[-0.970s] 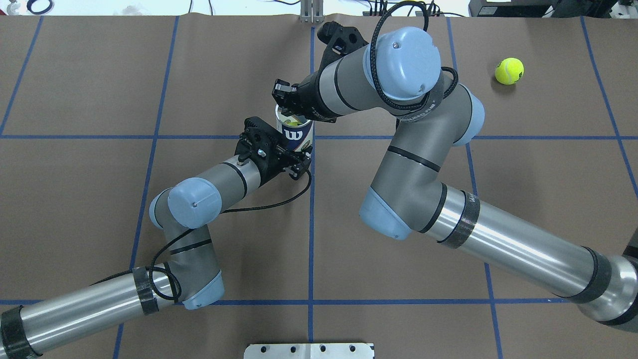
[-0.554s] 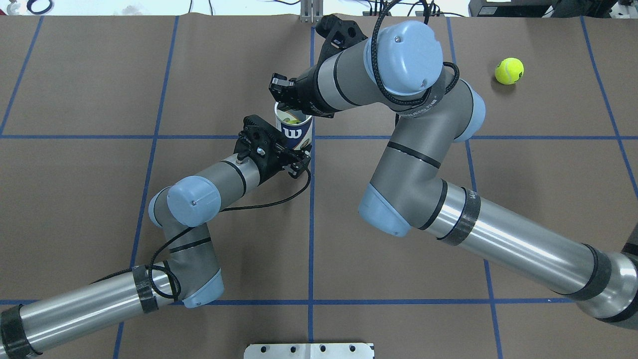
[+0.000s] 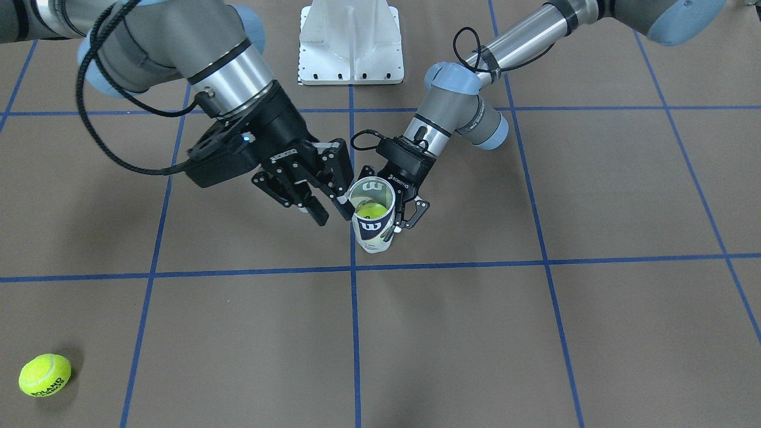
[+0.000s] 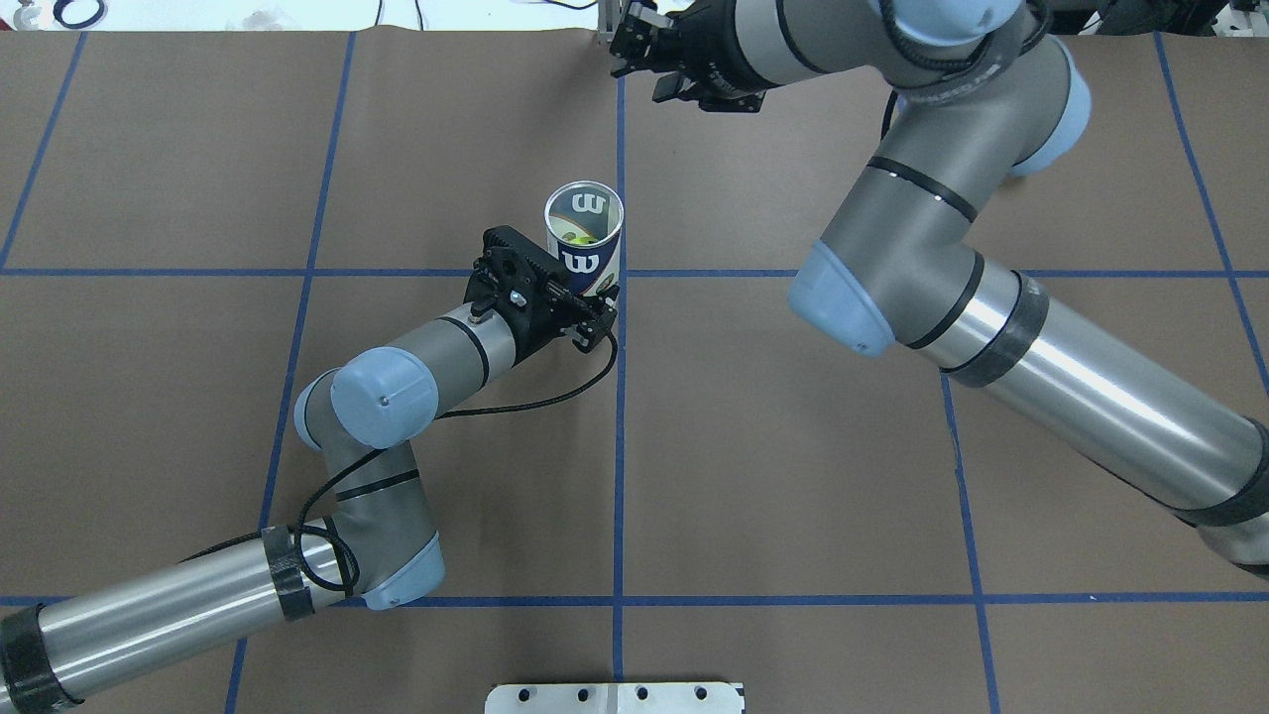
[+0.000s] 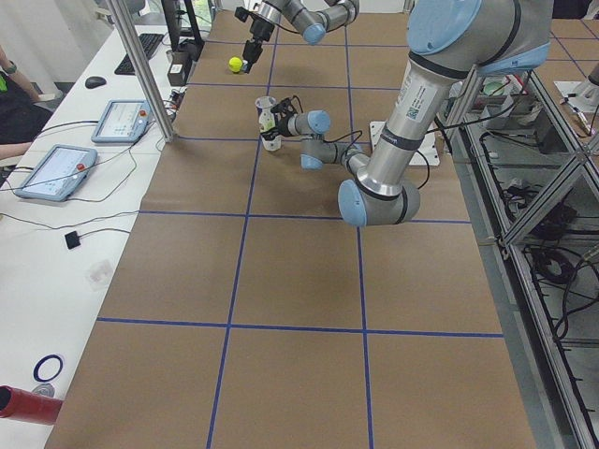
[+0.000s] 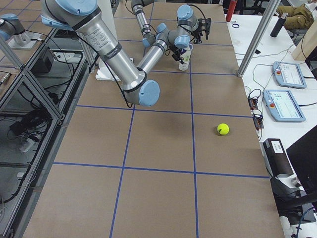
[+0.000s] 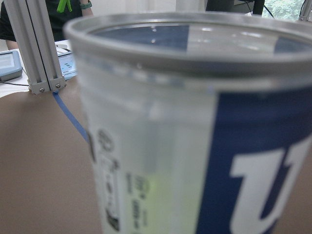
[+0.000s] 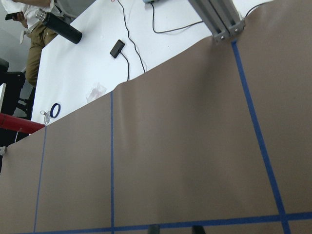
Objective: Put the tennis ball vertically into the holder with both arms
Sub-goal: 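Swing the right gripper toward the second tennis ball farther from the robot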
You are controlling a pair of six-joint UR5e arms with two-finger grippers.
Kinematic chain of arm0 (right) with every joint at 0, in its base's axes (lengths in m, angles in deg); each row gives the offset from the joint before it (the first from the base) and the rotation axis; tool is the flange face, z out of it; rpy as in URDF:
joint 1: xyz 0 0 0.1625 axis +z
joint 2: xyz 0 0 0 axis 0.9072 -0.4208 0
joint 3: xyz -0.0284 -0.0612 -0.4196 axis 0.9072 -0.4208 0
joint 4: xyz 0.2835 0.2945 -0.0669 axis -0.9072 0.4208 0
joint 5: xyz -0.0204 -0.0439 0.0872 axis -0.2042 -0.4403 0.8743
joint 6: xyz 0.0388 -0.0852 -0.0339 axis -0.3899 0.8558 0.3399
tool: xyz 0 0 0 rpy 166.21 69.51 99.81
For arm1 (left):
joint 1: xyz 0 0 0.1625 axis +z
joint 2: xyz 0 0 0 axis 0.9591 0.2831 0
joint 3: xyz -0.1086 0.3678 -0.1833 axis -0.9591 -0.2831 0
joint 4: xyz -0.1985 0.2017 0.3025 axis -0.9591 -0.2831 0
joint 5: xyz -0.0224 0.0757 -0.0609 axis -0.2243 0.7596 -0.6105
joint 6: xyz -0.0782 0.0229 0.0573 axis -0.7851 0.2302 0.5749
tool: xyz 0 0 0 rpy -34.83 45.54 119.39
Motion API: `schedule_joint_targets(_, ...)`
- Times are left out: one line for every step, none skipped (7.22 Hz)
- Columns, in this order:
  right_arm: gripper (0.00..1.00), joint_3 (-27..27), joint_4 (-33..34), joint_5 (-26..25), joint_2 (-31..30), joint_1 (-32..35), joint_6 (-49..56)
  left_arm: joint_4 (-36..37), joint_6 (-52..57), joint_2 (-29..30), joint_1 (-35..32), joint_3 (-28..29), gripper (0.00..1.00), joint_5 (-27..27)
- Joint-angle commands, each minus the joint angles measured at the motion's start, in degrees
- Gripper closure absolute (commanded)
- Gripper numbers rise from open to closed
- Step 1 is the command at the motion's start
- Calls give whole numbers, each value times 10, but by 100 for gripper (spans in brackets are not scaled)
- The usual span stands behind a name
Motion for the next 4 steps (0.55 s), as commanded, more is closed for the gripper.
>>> schedule_joint_targets(0, -16, 27, 114, -44, 101, 129, 0, 0, 0, -1, 0, 27, 0)
schedule_joint_targets(0, -26, 77, 146, -48, 129, 209, 1, 0, 0, -1, 0, 27, 0)
schedule_joint_targets(0, -38, 135, 147, -61, 148, 326, 1, 0, 0, -1, 0, 27, 0)
schedule_joint_targets(0, -85, 162, 145, -65, 174, 448, 1, 0, -1, -1, 0, 27, -1)
